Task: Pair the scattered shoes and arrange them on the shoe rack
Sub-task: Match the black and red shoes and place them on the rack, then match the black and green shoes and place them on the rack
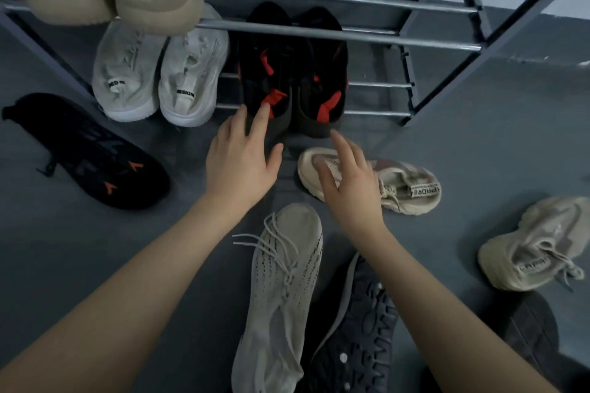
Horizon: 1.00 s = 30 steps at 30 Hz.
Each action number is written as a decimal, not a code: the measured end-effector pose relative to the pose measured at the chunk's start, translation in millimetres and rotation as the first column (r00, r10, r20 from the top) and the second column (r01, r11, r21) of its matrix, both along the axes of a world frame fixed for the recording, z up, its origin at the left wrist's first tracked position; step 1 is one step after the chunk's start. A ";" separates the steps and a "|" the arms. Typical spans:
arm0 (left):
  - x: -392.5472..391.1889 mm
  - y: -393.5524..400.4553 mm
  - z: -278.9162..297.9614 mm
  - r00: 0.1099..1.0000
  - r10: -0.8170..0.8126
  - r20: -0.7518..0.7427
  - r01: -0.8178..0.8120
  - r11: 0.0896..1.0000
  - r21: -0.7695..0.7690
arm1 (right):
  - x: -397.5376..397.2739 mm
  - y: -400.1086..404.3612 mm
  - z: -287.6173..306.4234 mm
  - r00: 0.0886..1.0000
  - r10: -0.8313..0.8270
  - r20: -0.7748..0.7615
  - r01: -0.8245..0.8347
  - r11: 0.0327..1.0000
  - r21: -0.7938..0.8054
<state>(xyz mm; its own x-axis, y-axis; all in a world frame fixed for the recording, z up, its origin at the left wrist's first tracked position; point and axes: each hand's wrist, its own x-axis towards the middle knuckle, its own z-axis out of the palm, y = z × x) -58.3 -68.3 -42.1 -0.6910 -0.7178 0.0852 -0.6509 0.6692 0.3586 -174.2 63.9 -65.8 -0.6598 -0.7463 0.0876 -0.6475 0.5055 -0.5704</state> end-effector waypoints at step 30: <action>112.2 178.7 -13.3 0.979 0.018 0.201 -0.101 0.906 0.411 | 91.7 147.8 0.8 0.937 -0.273 0.216 0.212 0.940 0.268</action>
<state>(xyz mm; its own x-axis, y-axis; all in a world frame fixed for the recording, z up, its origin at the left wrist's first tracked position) 53.9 110.4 -55.4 -0.6189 -0.6990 -0.3584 -0.7680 0.4428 0.4626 -82.5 211.7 -65.0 -0.8009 -0.5394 -0.2600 -0.3424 0.7688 -0.5401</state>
